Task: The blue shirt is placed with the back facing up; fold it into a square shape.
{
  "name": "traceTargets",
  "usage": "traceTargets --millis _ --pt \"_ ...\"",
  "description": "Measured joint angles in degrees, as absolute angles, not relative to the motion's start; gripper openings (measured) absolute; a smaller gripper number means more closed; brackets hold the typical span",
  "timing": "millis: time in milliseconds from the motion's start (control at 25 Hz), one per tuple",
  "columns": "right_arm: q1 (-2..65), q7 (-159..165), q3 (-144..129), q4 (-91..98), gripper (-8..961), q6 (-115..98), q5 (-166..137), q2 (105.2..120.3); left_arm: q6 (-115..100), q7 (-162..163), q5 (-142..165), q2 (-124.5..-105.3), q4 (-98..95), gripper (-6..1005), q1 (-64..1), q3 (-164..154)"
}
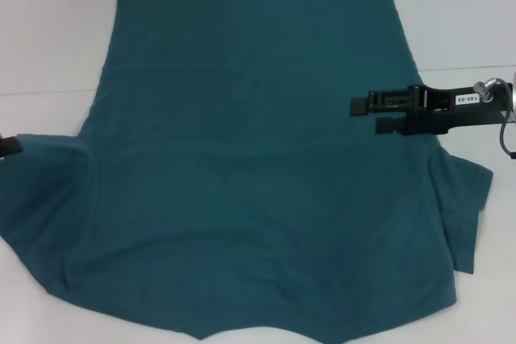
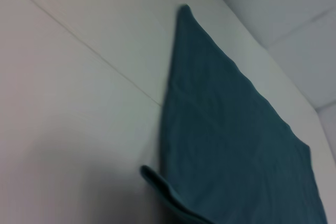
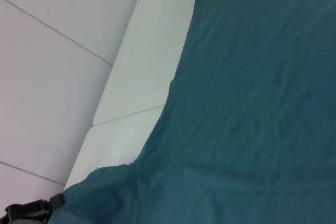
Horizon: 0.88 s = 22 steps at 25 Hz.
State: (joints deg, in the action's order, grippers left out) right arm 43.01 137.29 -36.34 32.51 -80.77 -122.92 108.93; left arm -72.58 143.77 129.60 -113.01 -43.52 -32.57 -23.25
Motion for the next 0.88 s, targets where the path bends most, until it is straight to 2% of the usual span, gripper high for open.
traceTargets --millis 120,520,880 --pt "43.12 137.24 -36.3 32.51 896 -80.77 -122.91 108.99 -73.97 144.62 130.09 -113.37 -43.54 10 -33.94 -24.23" --pt "43.11 137.32 -35.94 32.52 896 -80.52 -122.86 109.06 -72.22 146.22 129.78 -117.37 -41.56 16 -37.1 -28.46" --pt "42.91 137.15 -35.7 32.51 896 -80.73 -122.87 109.01 -64.34 146.3 129.98 -117.8 -34.97 22 -40.93 -34.14"
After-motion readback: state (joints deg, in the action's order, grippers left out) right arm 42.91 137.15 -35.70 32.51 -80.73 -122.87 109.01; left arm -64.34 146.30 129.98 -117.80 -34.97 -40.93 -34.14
